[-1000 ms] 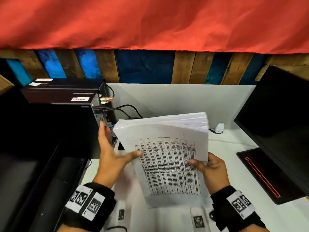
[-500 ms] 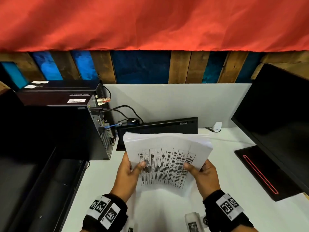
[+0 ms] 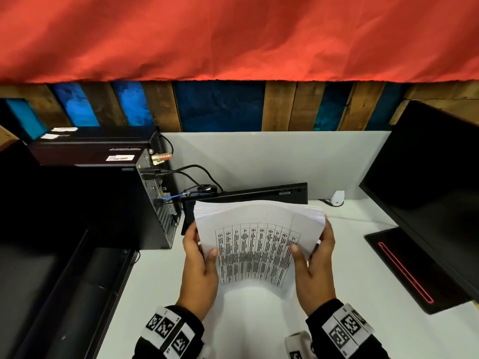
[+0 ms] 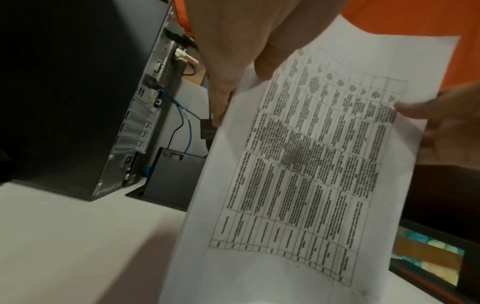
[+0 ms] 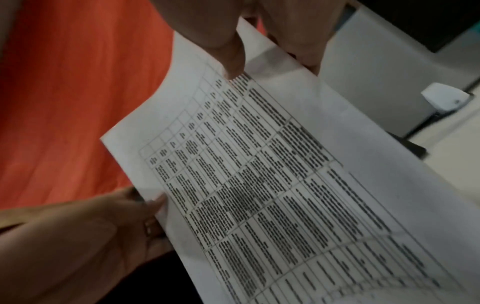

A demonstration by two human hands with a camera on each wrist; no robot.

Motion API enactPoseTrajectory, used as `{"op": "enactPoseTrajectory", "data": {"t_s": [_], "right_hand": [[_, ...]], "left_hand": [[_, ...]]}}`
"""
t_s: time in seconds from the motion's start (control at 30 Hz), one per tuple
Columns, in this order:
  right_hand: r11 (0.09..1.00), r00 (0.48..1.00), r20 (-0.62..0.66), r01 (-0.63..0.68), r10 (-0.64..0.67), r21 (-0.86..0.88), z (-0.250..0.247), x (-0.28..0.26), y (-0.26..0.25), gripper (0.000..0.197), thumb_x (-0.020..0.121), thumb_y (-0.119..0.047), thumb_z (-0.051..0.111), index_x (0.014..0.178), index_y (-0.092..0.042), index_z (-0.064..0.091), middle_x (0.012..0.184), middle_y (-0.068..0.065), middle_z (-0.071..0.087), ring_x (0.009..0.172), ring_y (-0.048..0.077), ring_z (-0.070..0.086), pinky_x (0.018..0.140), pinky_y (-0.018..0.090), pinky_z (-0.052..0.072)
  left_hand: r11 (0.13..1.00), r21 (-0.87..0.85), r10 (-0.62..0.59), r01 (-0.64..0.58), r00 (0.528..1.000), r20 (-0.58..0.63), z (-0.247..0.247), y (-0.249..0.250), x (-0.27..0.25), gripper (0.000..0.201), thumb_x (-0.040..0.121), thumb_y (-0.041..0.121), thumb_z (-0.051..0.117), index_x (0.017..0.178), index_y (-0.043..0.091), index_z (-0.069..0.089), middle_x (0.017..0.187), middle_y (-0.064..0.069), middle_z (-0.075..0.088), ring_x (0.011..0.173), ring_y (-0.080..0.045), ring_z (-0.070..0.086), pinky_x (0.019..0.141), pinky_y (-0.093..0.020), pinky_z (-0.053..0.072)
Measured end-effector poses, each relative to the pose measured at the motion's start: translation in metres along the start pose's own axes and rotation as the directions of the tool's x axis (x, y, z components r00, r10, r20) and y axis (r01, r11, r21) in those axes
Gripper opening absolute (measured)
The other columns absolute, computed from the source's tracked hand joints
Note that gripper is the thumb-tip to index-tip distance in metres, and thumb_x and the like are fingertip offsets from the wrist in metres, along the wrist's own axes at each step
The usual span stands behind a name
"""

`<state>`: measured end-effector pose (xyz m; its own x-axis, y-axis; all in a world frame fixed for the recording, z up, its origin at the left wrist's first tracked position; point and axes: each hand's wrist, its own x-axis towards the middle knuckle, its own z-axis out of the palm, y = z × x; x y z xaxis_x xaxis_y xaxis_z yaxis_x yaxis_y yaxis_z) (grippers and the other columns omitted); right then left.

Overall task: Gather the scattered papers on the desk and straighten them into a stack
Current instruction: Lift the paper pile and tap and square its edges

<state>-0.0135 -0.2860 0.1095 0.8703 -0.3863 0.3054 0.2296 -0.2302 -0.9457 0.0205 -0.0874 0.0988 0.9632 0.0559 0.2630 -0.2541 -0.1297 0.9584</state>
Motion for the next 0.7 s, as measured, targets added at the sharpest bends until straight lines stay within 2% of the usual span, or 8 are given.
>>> {"op": "enactPoseTrajectory", "data": {"t_s": [0.07, 0.13, 0.2, 0.27, 0.33, 0.53, 0.63, 0.7], "right_hand": [[0.972, 0.986, -0.022, 0.161, -0.167, -0.172, 0.000, 0.001, -0.011, 0.080, 0.093, -0.012, 0.052, 0.141, -0.055, 0.005, 0.145, -0.005, 0.027, 0.132, -0.007, 0.032, 0.105, 0.008, 0.031], [0.888, 0.940, -0.012, 0.317, -0.340, -0.332, -0.002, 0.004, -0.020, 0.082, 0.091, -0.008, 0.055, 0.143, -0.053, 0.010, 0.147, 0.007, 0.021, 0.133, -0.009, 0.025, 0.103, 0.001, 0.026], [0.850, 0.927, 0.022, 0.353, -0.375, -0.391, -0.001, 0.007, -0.032, 0.068, 0.091, -0.013, 0.057, 0.141, -0.050, 0.028, 0.148, 0.008, 0.018, 0.135, 0.005, 0.031, 0.106, 0.007, 0.029], [0.859, 0.942, 0.043, 0.321, -0.332, -0.397, 0.001, 0.009, -0.039, 0.049, 0.092, -0.024, 0.056, 0.134, -0.046, 0.043, 0.146, 0.001, 0.017, 0.131, 0.006, 0.036, 0.108, 0.014, 0.033], [0.872, 0.953, 0.030, 0.288, -0.301, -0.395, 0.002, 0.009, -0.040, 0.044, 0.090, -0.031, 0.056, 0.131, -0.041, 0.048, 0.140, -0.005, 0.021, 0.124, -0.008, 0.037, 0.104, 0.007, 0.034], [0.925, 0.975, -0.016, 0.206, -0.223, -0.320, 0.000, 0.008, -0.039, 0.055, 0.089, -0.024, 0.058, 0.138, -0.033, 0.036, 0.132, -0.006, 0.036, 0.119, -0.017, 0.037, 0.094, -0.004, 0.032], [0.993, 0.997, -0.022, 0.068, -0.070, -0.094, -0.002, 0.007, -0.026, 0.075, 0.091, -0.017, 0.057, 0.145, -0.044, 0.012, 0.138, -0.018, 0.044, 0.123, -0.007, 0.046, 0.098, 0.006, 0.039], [0.999, 1.000, 0.018, -0.027, 0.026, 0.029, -0.004, 0.005, -0.008, 0.077, 0.092, -0.009, 0.054, 0.147, -0.039, 0.010, 0.123, -0.023, 0.058, 0.113, -0.006, 0.057, 0.093, 0.010, 0.045]], "left_hand": [[0.994, 0.031, 0.104, -0.103, 0.994, -0.038, 0.000, 0.013, -0.001, 0.078, 0.094, -0.002, 0.047, 0.146, 0.045, 0.011, 0.140, 0.028, 0.042, 0.129, 0.000, 0.046, 0.107, -0.019, 0.039], [0.970, 0.142, 0.204, -0.195, 0.978, -0.048, 0.001, 0.024, 0.001, 0.086, 0.094, 0.001, 0.050, 0.144, 0.055, 0.006, 0.153, 0.010, 0.029, 0.140, -0.011, 0.034, 0.115, -0.035, 0.033], [0.911, 0.286, 0.316, -0.296, 0.948, -0.025, 0.001, 0.034, 0.004, 0.086, 0.093, -0.004, 0.049, 0.144, 0.055, 0.011, 0.153, -0.001, 0.027, 0.142, -0.008, 0.027, 0.117, -0.025, 0.026], [0.868, 0.353, 0.362, -0.348, 0.932, 0.028, 0.001, 0.040, 0.007, 0.075, 0.092, -0.008, 0.046, 0.142, 0.047, 0.030, 0.146, -0.006, 0.032, 0.135, 0.005, 0.028, 0.107, -0.003, 0.022], [0.866, 0.368, 0.354, -0.337, 0.935, 0.025, 0.001, 0.042, 0.009, 0.065, 0.092, -0.009, 0.043, 0.137, 0.039, 0.040, 0.137, -0.006, 0.039, 0.127, 0.011, 0.032, 0.100, 0.003, 0.022], [0.928, 0.264, 0.279, -0.265, 0.960, -0.019, -0.002, 0.037, 0.008, 0.072, 0.095, -0.004, 0.040, 0.141, 0.049, 0.024, 0.142, 0.018, 0.039, 0.136, 0.005, 0.033, 0.111, -0.009, 0.024], [0.991, 0.047, 0.129, -0.128, 0.991, -0.025, -0.003, 0.017, 0.006, 0.070, 0.098, -0.003, 0.036, 0.149, 0.038, 0.014, 0.151, 0.010, 0.038, 0.139, -0.004, 0.037, 0.114, -0.021, 0.029], [0.998, 0.026, 0.061, -0.061, 0.998, 0.004, -0.005, 0.000, 0.004, 0.050, 0.098, 0.002, 0.036, 0.144, 0.022, 0.031, 0.133, 0.016, 0.056, 0.125, -0.001, 0.051, 0.105, -0.015, 0.039]]}}
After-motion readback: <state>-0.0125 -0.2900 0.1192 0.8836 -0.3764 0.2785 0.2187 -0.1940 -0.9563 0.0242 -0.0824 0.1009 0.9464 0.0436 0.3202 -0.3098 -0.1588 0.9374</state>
